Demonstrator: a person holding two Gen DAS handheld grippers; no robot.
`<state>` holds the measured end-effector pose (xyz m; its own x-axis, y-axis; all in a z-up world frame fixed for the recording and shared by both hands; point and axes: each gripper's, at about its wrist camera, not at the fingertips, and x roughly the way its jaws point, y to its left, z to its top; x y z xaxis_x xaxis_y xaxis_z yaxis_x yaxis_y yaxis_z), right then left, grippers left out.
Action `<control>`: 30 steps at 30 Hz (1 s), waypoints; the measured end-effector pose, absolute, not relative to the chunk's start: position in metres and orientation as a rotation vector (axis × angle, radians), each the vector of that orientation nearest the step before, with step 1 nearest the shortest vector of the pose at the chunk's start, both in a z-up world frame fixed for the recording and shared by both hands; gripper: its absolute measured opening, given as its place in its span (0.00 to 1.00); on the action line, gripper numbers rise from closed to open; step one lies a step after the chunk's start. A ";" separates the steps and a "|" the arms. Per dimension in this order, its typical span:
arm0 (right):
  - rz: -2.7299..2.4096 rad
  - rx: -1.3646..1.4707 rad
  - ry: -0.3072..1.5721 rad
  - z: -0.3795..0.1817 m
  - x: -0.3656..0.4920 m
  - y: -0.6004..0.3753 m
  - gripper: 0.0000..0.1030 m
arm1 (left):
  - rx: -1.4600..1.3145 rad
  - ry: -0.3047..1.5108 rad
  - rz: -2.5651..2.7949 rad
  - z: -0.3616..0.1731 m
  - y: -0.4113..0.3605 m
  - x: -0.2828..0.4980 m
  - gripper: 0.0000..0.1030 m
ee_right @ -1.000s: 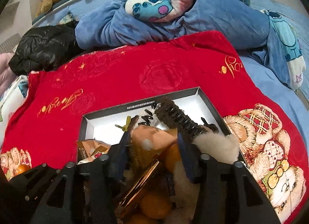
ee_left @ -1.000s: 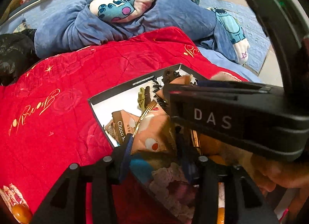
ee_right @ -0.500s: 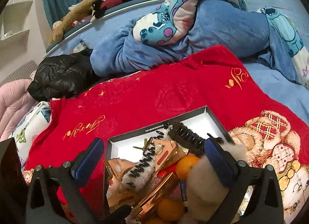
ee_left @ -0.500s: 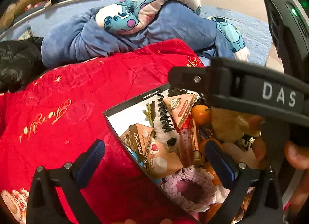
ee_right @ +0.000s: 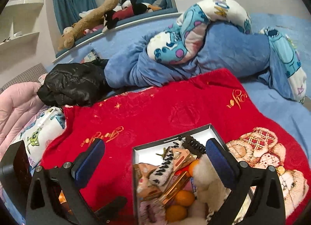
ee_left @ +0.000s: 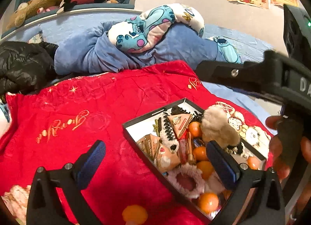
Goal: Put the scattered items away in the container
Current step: 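Withdraw both open tools from the box back toward the pile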
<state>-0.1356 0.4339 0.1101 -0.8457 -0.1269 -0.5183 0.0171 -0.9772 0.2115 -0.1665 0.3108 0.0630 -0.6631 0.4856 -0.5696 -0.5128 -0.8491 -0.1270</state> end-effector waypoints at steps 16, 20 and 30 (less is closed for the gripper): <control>-2.861 0.763 -0.331 0.132 -0.058 0.317 1.00 | -0.833 0.104 2.663 0.110 0.140 -0.074 1.00; -2.860 0.730 -0.313 0.115 -0.040 0.298 1.00 | -0.796 0.113 2.739 0.105 0.099 -0.050 1.00; -2.911 0.710 -0.412 0.054 -0.015 0.289 1.00 | -0.966 0.169 2.753 0.034 0.060 -0.032 1.00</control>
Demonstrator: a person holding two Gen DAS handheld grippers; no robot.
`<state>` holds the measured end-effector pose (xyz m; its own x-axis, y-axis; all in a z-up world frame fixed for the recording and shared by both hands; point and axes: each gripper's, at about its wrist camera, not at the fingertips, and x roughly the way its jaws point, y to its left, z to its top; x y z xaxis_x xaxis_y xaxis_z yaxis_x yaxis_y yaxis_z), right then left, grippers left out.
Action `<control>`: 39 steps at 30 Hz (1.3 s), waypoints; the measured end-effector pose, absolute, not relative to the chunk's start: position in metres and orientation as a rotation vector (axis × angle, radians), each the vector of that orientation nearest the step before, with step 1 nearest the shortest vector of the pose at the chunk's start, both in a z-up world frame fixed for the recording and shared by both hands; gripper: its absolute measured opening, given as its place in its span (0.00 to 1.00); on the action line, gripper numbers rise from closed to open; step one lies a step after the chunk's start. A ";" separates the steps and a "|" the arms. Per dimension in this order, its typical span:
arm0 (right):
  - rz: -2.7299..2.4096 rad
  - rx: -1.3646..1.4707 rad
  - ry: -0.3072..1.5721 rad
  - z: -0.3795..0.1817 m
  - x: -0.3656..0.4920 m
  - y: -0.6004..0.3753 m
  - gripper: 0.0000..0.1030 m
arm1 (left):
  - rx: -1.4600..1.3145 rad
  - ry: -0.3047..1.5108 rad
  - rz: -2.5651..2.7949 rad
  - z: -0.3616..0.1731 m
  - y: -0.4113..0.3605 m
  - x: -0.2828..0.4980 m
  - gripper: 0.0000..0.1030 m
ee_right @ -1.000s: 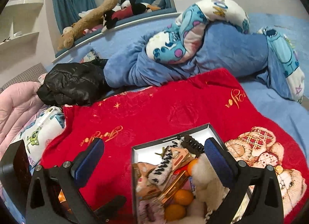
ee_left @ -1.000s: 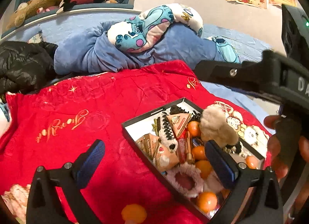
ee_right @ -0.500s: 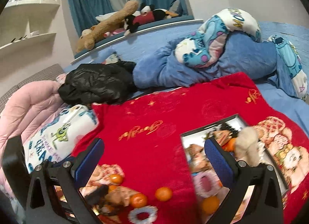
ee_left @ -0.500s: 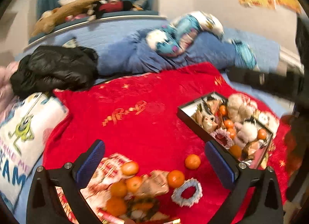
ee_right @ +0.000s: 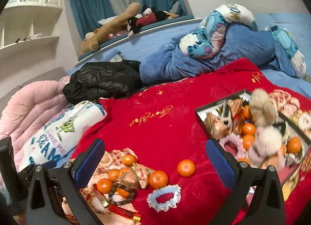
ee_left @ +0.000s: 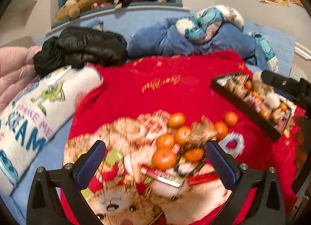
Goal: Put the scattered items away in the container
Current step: 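Withdraw both open tools from the box back toward the pile, then grasp the gold tube with the left tool while the right tool grasps the blue-white scrunchie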
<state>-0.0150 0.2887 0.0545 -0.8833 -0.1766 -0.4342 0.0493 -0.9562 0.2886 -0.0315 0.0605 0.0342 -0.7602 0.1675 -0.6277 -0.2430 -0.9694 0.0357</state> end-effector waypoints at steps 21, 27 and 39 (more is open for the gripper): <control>-2.827 1.006 -0.420 -0.005 -0.031 0.310 1.00 | -1.322 0.099 2.672 -0.067 0.065 -0.074 1.00; -2.771 1.082 -0.338 -0.016 -0.034 0.300 1.00 | -1.314 0.083 2.709 -0.065 0.062 -0.070 0.70; -2.670 1.266 -0.323 -0.051 -0.044 0.297 0.92 | -1.279 -0.042 2.693 -0.058 0.044 -0.056 0.12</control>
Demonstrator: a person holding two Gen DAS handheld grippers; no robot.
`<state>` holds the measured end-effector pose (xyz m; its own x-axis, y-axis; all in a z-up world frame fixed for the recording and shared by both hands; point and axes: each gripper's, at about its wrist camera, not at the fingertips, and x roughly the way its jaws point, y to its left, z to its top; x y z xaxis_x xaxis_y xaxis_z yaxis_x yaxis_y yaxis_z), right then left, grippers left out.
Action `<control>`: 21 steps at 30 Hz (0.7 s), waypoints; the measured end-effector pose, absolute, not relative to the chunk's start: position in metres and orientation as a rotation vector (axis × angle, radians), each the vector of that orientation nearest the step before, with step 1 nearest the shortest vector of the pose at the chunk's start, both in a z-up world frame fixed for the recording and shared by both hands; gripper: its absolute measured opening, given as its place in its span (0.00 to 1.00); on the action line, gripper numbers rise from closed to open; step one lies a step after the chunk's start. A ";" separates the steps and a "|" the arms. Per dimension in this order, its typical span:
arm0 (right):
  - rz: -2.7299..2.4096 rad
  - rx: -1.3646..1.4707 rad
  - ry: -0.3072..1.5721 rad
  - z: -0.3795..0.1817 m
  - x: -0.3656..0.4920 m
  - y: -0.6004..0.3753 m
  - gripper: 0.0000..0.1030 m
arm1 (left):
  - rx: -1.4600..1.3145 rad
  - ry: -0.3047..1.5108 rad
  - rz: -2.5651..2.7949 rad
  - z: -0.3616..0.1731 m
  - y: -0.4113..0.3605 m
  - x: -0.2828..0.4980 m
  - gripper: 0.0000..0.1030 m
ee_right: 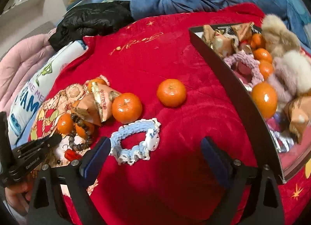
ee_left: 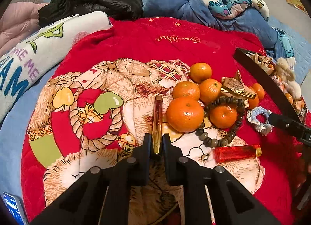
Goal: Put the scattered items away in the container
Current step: 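Grasp the gold tube with the left tool while the right tool grasps the blue-white scrunchie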
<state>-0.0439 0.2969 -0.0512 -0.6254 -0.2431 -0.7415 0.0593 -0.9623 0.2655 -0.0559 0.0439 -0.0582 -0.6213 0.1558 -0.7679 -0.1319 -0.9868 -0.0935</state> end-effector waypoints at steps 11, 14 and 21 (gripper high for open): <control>-2.740 1.284 -0.049 -0.055 -0.045 0.269 0.81 | -1.247 -0.055 2.693 -0.055 0.037 -0.045 0.10; -2.761 1.279 0.044 -0.054 -0.045 0.255 0.77 | -1.245 -0.054 2.690 -0.054 0.037 -0.045 0.10; -2.775 1.287 0.059 -0.057 -0.049 0.249 0.53 | -1.208 -0.061 2.695 -0.049 0.036 -0.037 0.09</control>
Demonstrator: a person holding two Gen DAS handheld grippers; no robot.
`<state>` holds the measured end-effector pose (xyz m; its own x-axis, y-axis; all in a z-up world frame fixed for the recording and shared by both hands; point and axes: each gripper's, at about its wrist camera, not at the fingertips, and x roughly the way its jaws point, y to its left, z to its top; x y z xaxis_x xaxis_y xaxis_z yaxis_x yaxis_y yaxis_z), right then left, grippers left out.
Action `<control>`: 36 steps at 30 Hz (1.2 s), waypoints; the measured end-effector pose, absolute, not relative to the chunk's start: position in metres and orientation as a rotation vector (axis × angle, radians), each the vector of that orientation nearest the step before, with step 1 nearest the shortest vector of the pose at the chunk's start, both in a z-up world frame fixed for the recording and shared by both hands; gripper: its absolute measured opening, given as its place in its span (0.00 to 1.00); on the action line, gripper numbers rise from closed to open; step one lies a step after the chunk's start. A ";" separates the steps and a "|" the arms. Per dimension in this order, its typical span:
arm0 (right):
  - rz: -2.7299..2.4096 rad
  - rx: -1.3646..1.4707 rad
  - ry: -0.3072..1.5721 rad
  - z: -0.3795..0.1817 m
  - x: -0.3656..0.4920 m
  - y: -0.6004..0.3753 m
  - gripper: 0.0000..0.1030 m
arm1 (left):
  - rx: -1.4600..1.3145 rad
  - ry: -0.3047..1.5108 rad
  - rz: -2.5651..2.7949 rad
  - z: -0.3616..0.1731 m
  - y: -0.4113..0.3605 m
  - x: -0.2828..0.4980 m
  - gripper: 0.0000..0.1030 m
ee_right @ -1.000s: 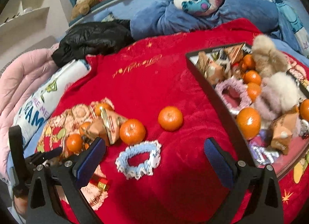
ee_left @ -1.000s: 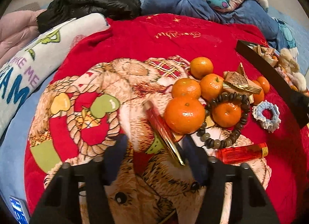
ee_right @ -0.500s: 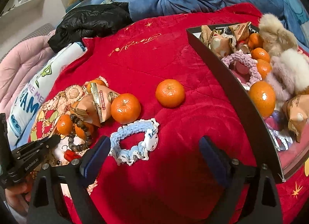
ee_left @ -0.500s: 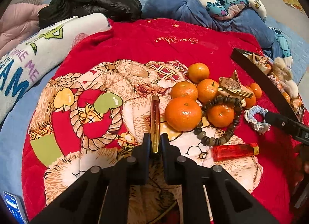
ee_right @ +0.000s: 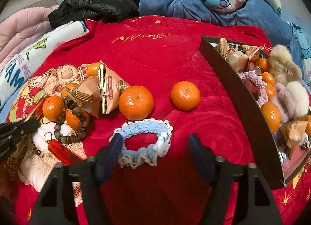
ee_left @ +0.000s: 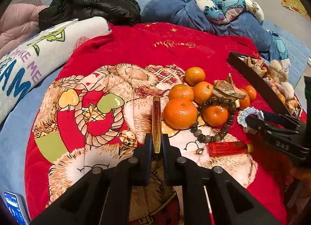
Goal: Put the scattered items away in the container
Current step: 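Grasp the gold tube with the left tool while the right tool grasps the blue-white scrunchie, then carry the gold tube and the scrunchie over the black box with both tools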
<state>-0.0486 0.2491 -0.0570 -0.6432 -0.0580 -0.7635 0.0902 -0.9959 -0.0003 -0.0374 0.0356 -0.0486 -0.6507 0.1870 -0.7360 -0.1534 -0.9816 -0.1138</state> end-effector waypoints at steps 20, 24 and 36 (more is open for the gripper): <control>-2.800 1.149 -0.132 -0.029 -0.033 0.259 0.13 | -1.129 -0.072 2.680 -0.030 0.031 -0.021 0.09; -2.805 1.088 -0.187 -0.020 -0.031 0.263 0.13 | -1.102 -0.084 2.678 -0.025 0.033 -0.018 0.09; -2.787 0.995 -0.201 -0.008 -0.024 0.250 0.13 | -0.992 -0.098 2.691 -0.006 0.046 -0.015 0.09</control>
<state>-0.0241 0.2502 -0.0083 -0.7615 -0.2088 -0.6136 0.1186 -0.9756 0.1848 -0.0149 0.0462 -0.0055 -0.7288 0.2752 -0.6270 -0.2288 -0.9609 -0.1558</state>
